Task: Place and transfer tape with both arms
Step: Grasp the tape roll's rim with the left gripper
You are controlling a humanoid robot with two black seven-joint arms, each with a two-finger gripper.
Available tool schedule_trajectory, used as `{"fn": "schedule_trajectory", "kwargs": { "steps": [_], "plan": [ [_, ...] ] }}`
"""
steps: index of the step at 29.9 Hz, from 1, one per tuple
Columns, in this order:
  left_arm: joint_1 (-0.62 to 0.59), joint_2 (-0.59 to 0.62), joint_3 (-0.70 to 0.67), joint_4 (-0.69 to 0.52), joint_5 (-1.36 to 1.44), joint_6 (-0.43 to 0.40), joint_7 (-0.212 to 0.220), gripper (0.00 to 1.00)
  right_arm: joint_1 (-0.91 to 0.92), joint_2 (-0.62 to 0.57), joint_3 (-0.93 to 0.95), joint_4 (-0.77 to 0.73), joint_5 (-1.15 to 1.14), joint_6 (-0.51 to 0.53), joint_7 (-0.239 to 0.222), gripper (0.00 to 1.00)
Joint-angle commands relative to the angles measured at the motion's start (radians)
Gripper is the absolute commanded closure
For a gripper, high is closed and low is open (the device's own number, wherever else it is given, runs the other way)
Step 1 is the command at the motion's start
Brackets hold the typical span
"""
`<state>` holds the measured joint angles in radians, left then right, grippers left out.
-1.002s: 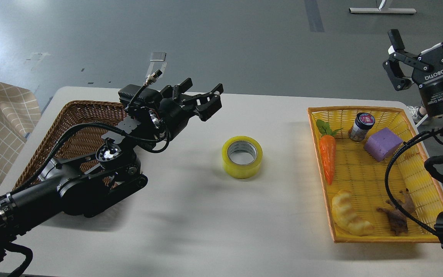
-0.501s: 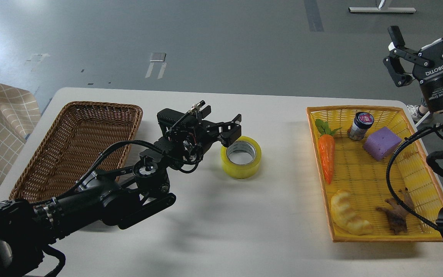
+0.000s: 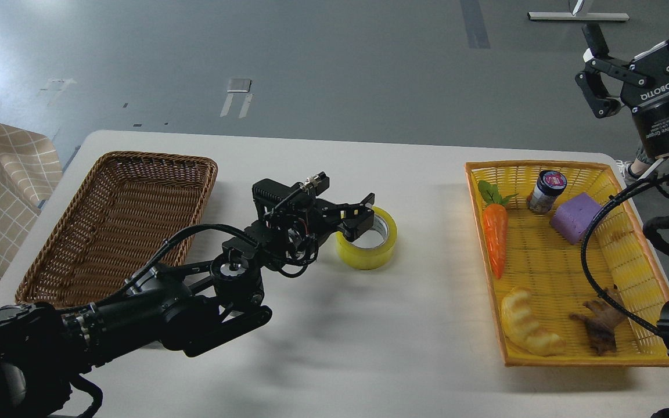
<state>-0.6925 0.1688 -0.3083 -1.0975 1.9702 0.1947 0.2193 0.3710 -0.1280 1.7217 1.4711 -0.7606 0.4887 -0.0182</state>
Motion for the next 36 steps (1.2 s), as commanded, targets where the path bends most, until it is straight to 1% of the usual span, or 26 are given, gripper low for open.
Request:
{"fn": "schedule_trajectory", "kwargs": {
  "steps": [1, 6, 8, 10, 15, 20, 22, 27, 36],
  "plan": [
    [0.008, -0.005, -0.008, 0.001, -0.002, 0.0, 0.0, 0.02, -0.001, 0.001, -0.001, 0.0, 0.001, 0.0, 0.0, 0.0],
    [0.014, -0.011, -0.008, 0.037, -0.002, 0.0, 0.006, 0.02, -0.012, -0.001, 0.001, 0.002, 0.001, 0.0, 0.0, 0.0],
    [0.011, -0.034, -0.008, 0.086, -0.002, 0.0, 0.017, 0.02, -0.014, -0.004, 0.002, 0.002, 0.001, 0.0, 0.0, 0.0],
    [0.008, -0.049, -0.008, 0.105, -0.002, 0.0, 0.017, 0.02, -0.015, -0.016, 0.002, 0.003, 0.001, 0.0, 0.0, 0.0],
    [0.01, -0.064, -0.006, 0.111, -0.004, 0.0, 0.017, 0.02, -0.015, -0.018, 0.002, 0.003, 0.001, 0.0, 0.0, 0.0],
    [0.002, -0.144, -0.008, 0.13, -0.01, 0.0, 0.026, 0.02, -0.017, -0.018, 0.001, -0.002, 0.001, 0.0, 0.0, 0.0],
    [0.002, -0.153, -0.006, 0.133, -0.017, -0.001, 0.028, 0.02, -0.017, -0.018, -0.001, -0.005, 0.001, 0.0, 0.0, 0.0],
    [0.013, -0.158, -0.006, 0.143, -0.027, -0.001, 0.029, 0.02, -0.017, -0.018, 0.001, -0.006, 0.001, 0.0, 0.0, 0.0],
    [0.014, -0.132, -0.002, 0.157, -0.025, -0.001, 0.029, 0.02, -0.023, -0.019, 0.001, -0.006, 0.0, 0.0, 0.0, 0.0]
  ]
}}
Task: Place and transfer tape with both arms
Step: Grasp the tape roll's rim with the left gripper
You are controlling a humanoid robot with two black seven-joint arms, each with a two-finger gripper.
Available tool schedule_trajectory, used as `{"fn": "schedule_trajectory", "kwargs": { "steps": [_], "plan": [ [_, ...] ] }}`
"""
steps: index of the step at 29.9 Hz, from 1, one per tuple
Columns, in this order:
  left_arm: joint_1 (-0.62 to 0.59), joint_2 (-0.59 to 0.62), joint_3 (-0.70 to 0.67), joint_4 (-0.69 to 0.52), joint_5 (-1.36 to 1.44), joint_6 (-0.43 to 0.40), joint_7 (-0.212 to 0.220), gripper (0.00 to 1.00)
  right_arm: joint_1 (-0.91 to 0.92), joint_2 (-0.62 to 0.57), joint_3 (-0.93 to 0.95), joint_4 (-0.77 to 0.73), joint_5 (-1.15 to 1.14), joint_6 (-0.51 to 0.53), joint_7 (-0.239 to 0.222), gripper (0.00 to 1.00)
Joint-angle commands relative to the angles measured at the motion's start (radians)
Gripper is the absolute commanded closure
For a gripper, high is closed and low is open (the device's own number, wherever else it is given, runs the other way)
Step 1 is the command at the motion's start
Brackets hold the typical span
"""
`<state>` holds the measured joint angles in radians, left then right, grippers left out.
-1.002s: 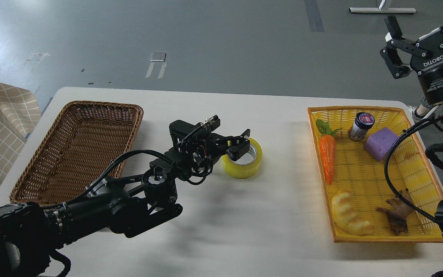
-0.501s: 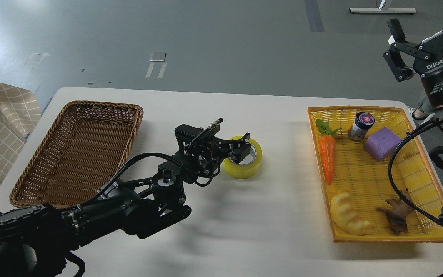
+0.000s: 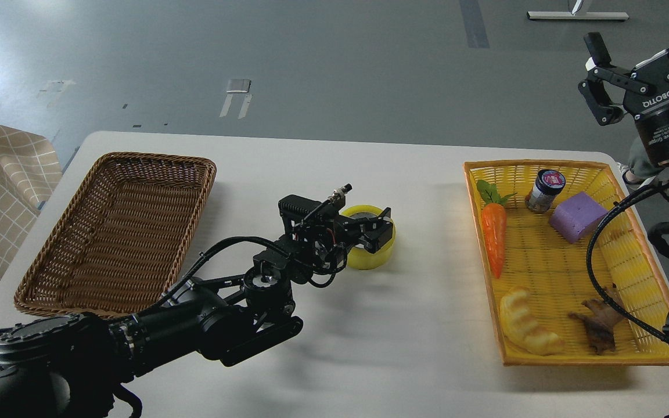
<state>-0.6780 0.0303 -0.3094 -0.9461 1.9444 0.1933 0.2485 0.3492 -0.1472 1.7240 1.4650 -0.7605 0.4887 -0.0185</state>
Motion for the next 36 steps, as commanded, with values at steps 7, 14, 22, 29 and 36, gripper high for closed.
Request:
{"fn": "schedule_trajectory", "kwargs": {
  "steps": [7, 14, 22, 29, 36],
  "plan": [
    [0.001, 0.017, 0.001, 0.006, -0.001, 0.0, 0.0, 0.02, -0.003, 0.002, -0.003, 0.0, 0.001, 0.0, 0.0, 0.0],
    [0.015, 0.013, 0.001, 0.006, 0.001, 0.0, -0.002, 0.02, -0.013, 0.002, -0.003, -0.002, 0.0, 0.0, 0.0, 0.0],
    [0.02, 0.016, 0.001, 0.007, -0.001, -0.015, -0.002, 0.02, -0.022, 0.0, -0.001, -0.002, 0.0, 0.0, 0.0, 0.0],
    [0.031, 0.025, 0.0, 0.007, -0.002, -0.02, -0.003, 0.02, -0.022, 0.0, -0.003, -0.003, 0.0, 0.0, 0.002, 0.0],
    [0.04, 0.043, -0.005, 0.01, -0.013, -0.041, -0.002, 0.02, -0.024, 0.0, -0.001, -0.003, 0.0, 0.0, 0.002, 0.0]
  ]
}}
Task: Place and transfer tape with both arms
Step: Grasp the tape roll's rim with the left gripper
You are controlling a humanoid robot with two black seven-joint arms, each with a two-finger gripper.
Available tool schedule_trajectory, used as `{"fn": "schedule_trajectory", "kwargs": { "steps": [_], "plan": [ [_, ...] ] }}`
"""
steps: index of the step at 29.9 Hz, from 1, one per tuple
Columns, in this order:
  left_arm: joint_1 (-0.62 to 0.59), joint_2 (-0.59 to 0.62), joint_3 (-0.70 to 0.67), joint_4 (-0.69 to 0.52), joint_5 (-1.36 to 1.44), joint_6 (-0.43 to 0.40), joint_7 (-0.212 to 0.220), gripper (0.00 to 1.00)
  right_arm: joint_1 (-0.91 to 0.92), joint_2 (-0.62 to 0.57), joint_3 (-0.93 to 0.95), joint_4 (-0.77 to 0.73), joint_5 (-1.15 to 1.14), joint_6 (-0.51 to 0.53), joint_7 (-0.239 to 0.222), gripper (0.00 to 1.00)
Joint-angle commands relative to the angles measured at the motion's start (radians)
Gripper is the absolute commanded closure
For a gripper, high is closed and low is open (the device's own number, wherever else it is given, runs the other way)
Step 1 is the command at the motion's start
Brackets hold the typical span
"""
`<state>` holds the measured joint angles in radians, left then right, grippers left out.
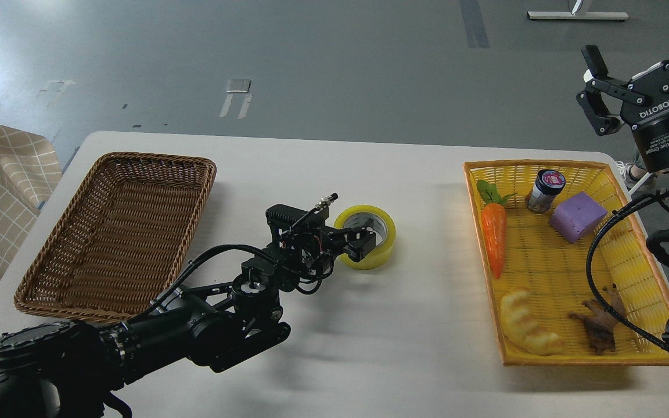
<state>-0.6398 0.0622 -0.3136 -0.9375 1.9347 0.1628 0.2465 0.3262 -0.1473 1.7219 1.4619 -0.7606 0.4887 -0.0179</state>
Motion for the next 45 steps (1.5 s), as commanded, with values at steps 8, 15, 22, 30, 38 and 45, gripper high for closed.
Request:
{"fn": "schedule_trajectory", "kwargs": {
  "steps": [8, 15, 22, 30, 38, 45],
  "plan": [
    [0.0, 0.022, -0.001, 0.006, -0.005, -0.026, -0.007, 0.02, -0.007, 0.0, 0.001, -0.009, 0.0, 0.0, 0.001, 0.0],
    [-0.003, 0.024, 0.005, 0.006, 0.001, -0.043, -0.012, 0.06, -0.01, 0.0, -0.001, -0.011, 0.0, 0.0, 0.001, 0.0],
    [-0.012, 0.021, 0.005, 0.006, 0.0, -0.08, -0.013, 0.2, -0.015, -0.002, 0.001, -0.029, 0.0, 0.0, 0.001, 0.0],
    [-0.032, 0.016, 0.005, 0.003, -0.008, -0.155, -0.012, 0.32, -0.021, -0.002, 0.001, -0.037, 0.0, 0.0, 0.001, 0.0],
    [-0.047, 0.018, 0.005, -0.004, -0.062, -0.209, -0.001, 0.67, -0.03, -0.002, 0.004, -0.043, 0.0, 0.0, 0.003, 0.0],
    [-0.057, 0.018, 0.005, -0.006, -0.069, -0.22, -0.001, 0.78, -0.045, -0.003, 0.005, -0.043, 0.0, 0.0, 0.003, 0.0]
  ]
}}
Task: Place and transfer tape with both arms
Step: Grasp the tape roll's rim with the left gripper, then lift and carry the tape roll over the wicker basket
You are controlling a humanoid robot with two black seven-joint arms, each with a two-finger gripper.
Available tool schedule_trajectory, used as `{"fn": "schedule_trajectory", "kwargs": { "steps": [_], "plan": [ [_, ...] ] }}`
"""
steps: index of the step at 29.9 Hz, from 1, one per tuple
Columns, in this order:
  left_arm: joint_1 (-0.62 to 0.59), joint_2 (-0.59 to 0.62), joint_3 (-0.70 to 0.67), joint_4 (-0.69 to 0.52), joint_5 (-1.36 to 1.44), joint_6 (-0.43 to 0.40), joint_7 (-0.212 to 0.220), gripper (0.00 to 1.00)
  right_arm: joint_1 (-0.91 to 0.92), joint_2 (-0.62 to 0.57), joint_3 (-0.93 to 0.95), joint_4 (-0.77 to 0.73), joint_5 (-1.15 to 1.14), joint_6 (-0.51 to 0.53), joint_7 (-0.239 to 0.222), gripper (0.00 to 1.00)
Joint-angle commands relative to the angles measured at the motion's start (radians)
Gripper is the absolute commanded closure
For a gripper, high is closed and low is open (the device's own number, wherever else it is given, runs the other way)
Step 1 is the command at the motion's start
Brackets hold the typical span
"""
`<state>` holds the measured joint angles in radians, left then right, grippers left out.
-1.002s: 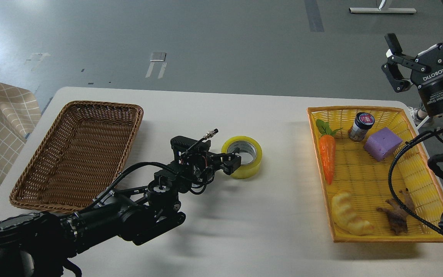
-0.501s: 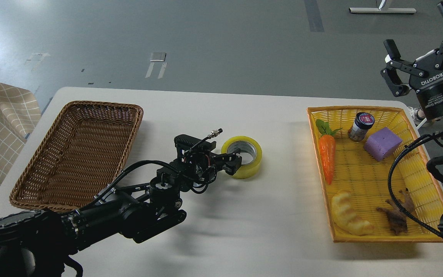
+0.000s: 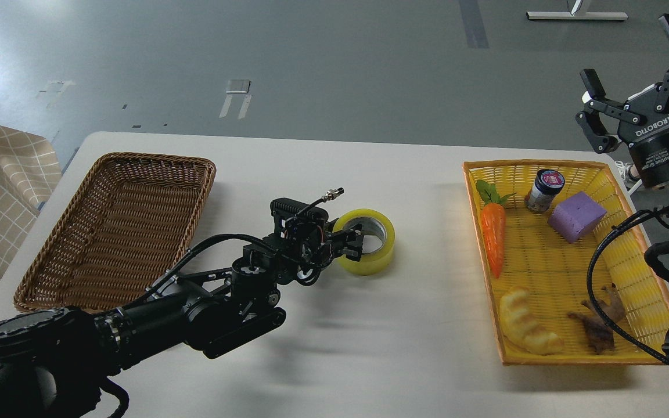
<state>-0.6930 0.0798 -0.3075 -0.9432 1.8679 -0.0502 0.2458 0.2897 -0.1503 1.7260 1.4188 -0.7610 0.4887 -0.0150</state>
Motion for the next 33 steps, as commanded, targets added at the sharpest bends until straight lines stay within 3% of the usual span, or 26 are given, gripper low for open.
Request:
{"fn": "schedule_trajectory", "kwargs": {
  "steps": [1, 8, 20, 28, 33],
  "plan": [
    [-0.003, 0.0, -0.001, 0.0, -0.003, -0.01, 0.0, 0.8, -0.011, 0.0, 0.0, 0.0, 0.0, 0.0, 0.0, 0.0],
    [-0.016, 0.012, -0.002, -0.005, -0.018, -0.022, 0.001, 0.85, -0.027, 0.001, 0.0, -0.001, -0.001, 0.0, 0.0, 0.0],
    [-0.112, 0.047, -0.002, -0.04, -0.052, -0.022, 0.001, 0.85, -0.024, 0.001, 0.001, -0.015, 0.0, 0.0, 0.0, 0.0],
    [-0.177, 0.21, -0.012, -0.144, -0.055, -0.069, 0.001, 0.85, -0.017, 0.001, 0.0, -0.015, -0.003, 0.0, 0.0, 0.0],
    [-0.175, 0.383, -0.015, -0.252, -0.092, -0.077, 0.019, 0.85, -0.017, 0.001, -0.005, -0.021, -0.003, 0.0, 0.0, 0.0]
  ]
}}
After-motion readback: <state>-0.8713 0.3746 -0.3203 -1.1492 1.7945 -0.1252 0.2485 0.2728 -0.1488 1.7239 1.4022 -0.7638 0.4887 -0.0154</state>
